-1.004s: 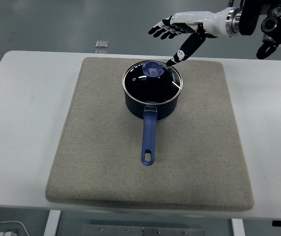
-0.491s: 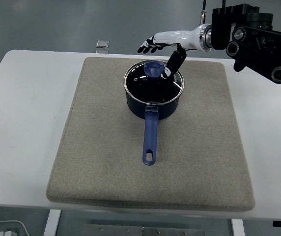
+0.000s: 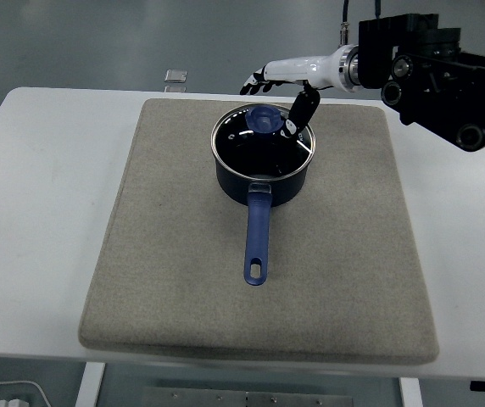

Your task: Lift the pot lid and place it to the right of the pot.

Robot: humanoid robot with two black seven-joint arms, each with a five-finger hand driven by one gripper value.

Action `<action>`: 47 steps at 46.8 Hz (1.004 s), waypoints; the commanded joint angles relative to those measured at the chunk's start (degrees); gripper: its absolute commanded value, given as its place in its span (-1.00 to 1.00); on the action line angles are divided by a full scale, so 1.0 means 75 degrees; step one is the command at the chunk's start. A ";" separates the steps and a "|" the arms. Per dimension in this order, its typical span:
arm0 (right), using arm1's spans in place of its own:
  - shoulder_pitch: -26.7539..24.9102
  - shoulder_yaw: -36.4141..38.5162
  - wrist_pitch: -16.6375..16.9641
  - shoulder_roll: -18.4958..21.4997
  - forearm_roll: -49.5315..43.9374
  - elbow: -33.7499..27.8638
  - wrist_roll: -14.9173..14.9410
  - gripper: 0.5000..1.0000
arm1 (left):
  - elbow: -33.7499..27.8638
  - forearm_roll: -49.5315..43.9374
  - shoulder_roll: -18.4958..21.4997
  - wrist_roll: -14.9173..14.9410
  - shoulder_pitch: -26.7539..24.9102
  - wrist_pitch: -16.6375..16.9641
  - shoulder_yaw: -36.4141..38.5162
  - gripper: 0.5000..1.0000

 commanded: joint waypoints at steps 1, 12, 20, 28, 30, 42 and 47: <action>-0.0033 0.0012 -0.0029 0.0105 -0.0180 0.0000 0.0000 0.61 | 0.0000 -0.0004 0.0000 -0.0006 0.0001 0.0002 0.0000 1.00; -0.0068 0.0000 -0.0099 0.0223 -0.0379 -0.0140 0.0000 0.43 | 0.0000 -0.0004 0.0000 0.0006 0.0001 0.0002 0.0000 1.00; -0.0057 0.0000 -0.0122 0.0223 -0.0473 -0.0164 0.0000 0.32 | 0.0000 -0.0004 0.0000 -0.0006 0.0001 0.0002 0.0000 1.00; -0.0080 0.0012 -0.0122 0.0234 -0.0485 -0.0164 0.0000 0.31 | 0.0000 -0.0004 0.0000 -0.0006 0.0001 0.0002 0.0000 1.00; -0.0080 0.0012 -0.0122 0.0234 -0.0485 -0.0164 0.0000 0.31 | 0.0000 -0.0004 0.0000 0.0006 0.0001 0.0002 0.0000 1.00; -0.0127 0.0000 -0.0099 0.0223 -0.0485 -0.0164 0.0000 0.20 | 0.0000 -0.0004 0.0000 -0.0006 0.0001 0.0002 0.0000 1.00; -0.0127 0.0000 -0.0099 0.0223 -0.0496 -0.0164 0.0000 0.13 | 0.0000 -0.0004 0.0000 -0.0006 0.0001 0.0002 0.0000 1.00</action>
